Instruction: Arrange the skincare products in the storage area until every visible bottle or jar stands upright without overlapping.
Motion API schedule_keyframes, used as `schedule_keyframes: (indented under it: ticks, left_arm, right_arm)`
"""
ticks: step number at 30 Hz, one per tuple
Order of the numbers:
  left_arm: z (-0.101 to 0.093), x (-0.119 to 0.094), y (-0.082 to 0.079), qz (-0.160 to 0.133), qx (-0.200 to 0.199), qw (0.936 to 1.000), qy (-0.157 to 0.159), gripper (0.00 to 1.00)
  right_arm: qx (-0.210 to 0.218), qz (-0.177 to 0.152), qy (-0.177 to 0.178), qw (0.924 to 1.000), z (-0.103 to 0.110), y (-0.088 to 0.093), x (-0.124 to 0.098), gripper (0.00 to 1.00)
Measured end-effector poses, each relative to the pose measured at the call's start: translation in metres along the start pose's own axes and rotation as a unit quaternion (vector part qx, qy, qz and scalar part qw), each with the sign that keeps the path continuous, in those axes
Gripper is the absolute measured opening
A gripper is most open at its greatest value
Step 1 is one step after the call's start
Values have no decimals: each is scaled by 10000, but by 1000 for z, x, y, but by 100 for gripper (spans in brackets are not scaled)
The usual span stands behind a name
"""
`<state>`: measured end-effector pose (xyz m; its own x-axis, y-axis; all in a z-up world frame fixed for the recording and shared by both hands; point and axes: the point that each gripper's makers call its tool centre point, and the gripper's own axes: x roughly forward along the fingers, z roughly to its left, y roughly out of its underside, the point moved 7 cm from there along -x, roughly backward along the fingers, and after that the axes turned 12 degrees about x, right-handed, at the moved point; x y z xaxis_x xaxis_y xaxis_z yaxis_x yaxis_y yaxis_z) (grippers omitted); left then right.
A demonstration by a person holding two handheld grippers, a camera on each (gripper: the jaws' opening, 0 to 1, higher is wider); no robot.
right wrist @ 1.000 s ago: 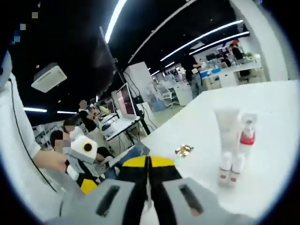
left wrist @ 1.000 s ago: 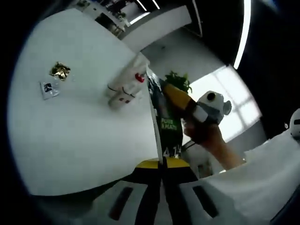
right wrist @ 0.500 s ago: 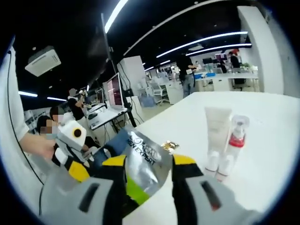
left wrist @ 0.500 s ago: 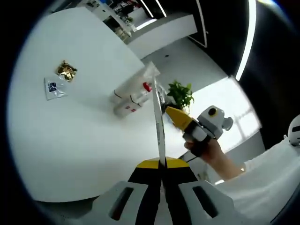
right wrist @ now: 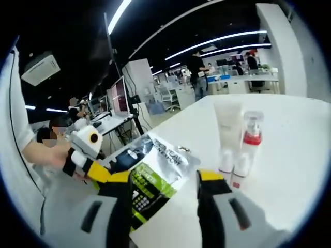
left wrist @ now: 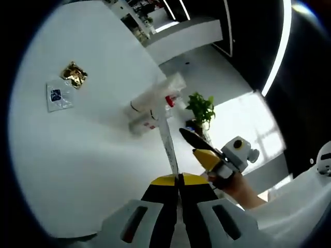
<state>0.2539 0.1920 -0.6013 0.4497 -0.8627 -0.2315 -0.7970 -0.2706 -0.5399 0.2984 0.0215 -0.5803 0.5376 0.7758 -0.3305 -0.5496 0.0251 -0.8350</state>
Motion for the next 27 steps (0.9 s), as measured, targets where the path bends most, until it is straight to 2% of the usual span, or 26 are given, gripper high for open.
schedule_keyframes:
  ticks: [7, 15, 20, 27]
  left_arm:
    - [18, 9, -8, 27, -105, 9999, -54, 0]
    - [49, 23, -18, 224, -251, 9981, -508, 0]
    - [66, 33, -26, 224, -381, 9972, -611, 0]
    - [85, 47, -29, 401, -362, 9956, -770, 0]
  right_arm:
    - [146, 60, 260, 9995, -11, 12, -12, 55]
    - [300, 41, 547, 9980, -21, 19, -23, 66]
    - [374, 13, 717, 9967, -26, 23, -29, 71]
    - [457, 43, 979, 9941, -32, 31, -40, 78]
